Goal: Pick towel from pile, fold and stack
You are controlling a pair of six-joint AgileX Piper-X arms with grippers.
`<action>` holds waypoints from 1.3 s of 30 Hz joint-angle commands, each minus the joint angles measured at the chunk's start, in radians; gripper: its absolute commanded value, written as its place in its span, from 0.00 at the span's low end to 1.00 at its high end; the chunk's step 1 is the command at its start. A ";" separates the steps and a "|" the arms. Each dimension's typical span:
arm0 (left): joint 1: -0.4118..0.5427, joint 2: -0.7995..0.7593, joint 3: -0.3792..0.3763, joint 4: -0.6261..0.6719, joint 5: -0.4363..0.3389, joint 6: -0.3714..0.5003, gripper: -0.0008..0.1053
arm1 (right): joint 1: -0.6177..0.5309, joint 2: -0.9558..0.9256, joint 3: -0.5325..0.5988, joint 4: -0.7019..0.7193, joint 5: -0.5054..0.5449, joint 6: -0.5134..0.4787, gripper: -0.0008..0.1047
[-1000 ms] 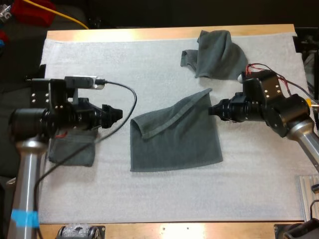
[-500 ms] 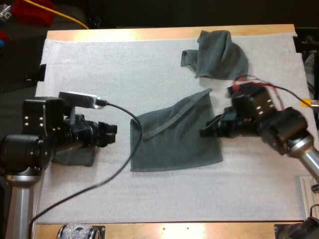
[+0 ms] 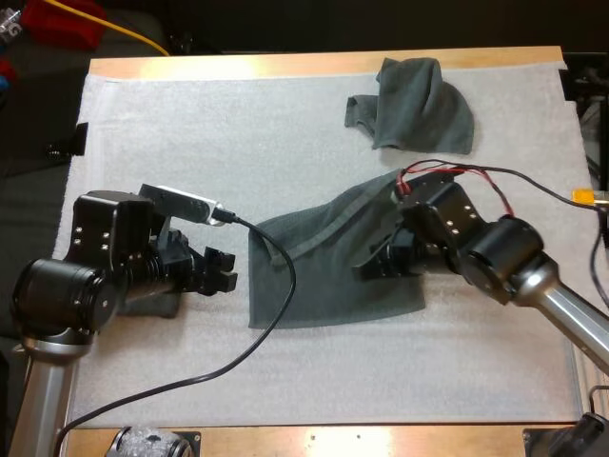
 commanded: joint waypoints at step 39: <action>-0.005 -0.007 -0.006 0.035 -0.003 -0.004 0.61 | -0.004 0.465 -0.011 -0.402 -0.019 0.084 0.01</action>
